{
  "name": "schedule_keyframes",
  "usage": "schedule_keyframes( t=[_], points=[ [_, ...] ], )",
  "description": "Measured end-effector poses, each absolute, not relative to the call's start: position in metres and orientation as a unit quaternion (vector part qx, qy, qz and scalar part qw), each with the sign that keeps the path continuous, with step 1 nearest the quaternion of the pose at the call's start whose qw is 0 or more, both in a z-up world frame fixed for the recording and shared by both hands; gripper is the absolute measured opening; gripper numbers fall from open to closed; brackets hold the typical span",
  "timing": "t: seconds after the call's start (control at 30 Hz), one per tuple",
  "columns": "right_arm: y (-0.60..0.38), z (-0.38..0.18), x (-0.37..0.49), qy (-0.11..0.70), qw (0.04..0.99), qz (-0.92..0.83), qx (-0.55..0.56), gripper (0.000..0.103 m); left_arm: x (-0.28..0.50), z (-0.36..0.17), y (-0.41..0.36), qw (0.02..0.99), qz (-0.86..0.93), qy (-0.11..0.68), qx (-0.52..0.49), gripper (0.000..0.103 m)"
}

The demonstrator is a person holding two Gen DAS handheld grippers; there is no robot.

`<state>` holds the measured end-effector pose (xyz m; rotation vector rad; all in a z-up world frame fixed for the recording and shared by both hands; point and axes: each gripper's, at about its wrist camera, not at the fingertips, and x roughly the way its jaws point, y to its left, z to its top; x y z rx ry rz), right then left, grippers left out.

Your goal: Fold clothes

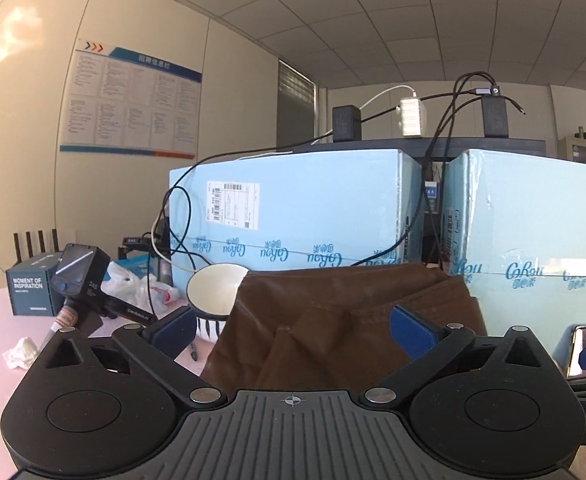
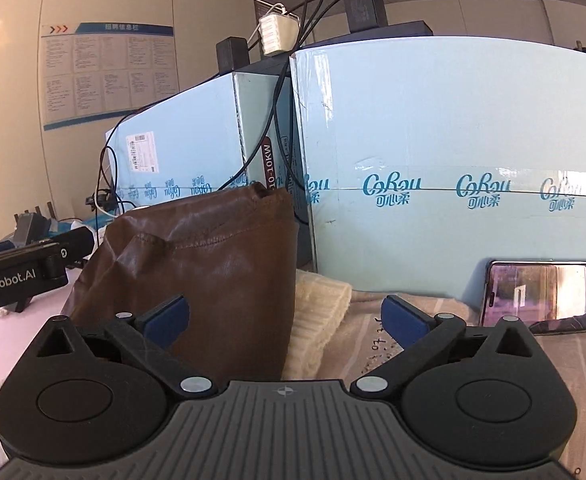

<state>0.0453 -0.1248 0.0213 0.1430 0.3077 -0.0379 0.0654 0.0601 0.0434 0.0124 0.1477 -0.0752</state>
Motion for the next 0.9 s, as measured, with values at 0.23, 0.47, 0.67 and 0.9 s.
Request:
schedule_keyframes(
  t=[0.23,0.47,0.67,0.9],
  points=[
    [-0.132,0.002,0.01,0.1,0.992,-0.029,0.068,0.103,0.01,0.021,0.043,0.996,0.027,0.083,-0.011,0.103],
    [-0.128,-0.004,-0.016,0.023,0.999,-0.012,0.036,0.103,-0.029,0.004,0.032,0.993,0.097,0.059,-0.021,0.103],
    [-0.132,-0.006,-0.029,-0.014,0.999,-0.007,0.037,0.103,-0.039,0.002,0.023,0.988,0.153,0.024,0.01,0.103],
    [-0.133,-0.006,-0.031,-0.021,0.999,0.004,0.046,0.103,-0.052,0.003,0.019,0.987,0.159,-0.023,0.008,0.103]
  ],
)
